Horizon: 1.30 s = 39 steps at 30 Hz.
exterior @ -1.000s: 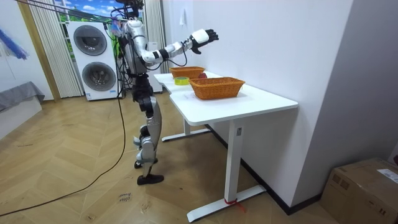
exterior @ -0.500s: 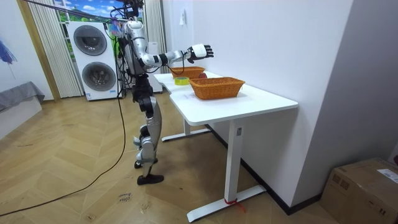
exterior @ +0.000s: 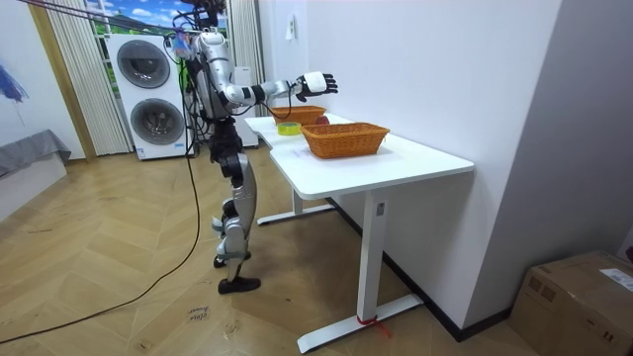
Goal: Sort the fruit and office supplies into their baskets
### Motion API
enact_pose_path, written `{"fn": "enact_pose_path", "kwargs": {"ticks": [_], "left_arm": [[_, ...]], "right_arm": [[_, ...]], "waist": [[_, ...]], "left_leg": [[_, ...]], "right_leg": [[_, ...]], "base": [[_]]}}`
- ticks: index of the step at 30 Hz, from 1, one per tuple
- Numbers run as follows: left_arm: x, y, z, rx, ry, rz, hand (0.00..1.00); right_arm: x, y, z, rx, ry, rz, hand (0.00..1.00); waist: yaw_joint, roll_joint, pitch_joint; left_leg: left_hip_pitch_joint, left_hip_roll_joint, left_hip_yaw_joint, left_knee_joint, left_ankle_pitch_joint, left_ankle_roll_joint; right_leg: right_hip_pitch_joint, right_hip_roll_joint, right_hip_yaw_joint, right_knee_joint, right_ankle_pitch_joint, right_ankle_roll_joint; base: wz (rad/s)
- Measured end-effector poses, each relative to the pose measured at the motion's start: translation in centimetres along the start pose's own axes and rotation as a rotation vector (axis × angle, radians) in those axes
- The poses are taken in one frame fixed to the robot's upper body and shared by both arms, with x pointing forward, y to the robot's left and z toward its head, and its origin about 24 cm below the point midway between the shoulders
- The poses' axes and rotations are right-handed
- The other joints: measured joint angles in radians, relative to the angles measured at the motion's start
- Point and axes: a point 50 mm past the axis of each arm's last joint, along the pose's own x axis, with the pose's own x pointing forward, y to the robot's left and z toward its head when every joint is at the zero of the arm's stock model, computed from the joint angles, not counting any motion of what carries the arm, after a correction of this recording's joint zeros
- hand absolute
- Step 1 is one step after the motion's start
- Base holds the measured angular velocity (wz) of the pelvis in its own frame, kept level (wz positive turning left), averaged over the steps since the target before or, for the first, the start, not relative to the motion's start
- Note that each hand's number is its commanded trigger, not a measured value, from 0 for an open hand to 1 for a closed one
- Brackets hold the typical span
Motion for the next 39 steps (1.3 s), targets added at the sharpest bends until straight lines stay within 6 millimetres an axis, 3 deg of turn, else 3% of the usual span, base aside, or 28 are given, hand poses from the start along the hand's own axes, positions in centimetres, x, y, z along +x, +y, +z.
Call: {"fn": "enact_pose_path", "kwargs": {"ticks": [8,13,18,32,39], "left_arm": [[-0.1,-0.3,0.0,0.027,0.005,-0.005,0.00],[-0.2,-0.6,0.4,0.049,-0.020,-0.015,0.00],[-0.2,-0.5,0.8,0.050,-0.032,-0.014,0.00],[-0.3,-0.5,1.2,0.045,-0.051,-0.012,0.00],[-0.3,-0.5,1.3,0.044,-0.052,-0.012,0.00]], "right_arm": [[-0.2,1.3,-0.6,0.033,0.050,0.077,0.00],[-0.5,2.8,-3.1,0.087,0.170,0.138,0.00],[-0.5,3.1,-3.1,0.091,0.174,0.177,0.00],[-0.5,3.5,-3.0,0.105,0.173,0.215,0.00],[-0.8,3.9,-4.3,0.109,0.228,0.241,0.00]], "waist": [[-0.002,0.000,0.0003],[-0.002,0.005,0.0037],[-0.003,0.014,0.0092],[0.003,0.014,0.0063],[0.006,0.016,0.0062]], "left_leg": [[-0.002,-0.001,-0.015,-0.001,0.000,0.000],[0.000,-0.003,-0.019,0.003,0.000,0.000],[-0.003,-0.003,-0.019,0.001,0.000,0.000],[-0.002,-0.004,-0.020,0.010,0.001,0.000],[-0.001,-0.010,-0.020,0.009,0.005,0.005]], "right_leg": [[0.001,-0.002,-0.020,0.000,0.000,0.000],[0.007,-0.003,-0.023,0.000,0.000,0.000],[0.007,-0.003,-0.024,0.000,0.000,0.000],[0.009,-0.005,-0.025,0.000,0.000,0.000],[0.010,-0.011,-0.024,0.001,0.000,0.000]], "base": [[0.04],[0.03],[0.00],[0.00],[0.00]]}}
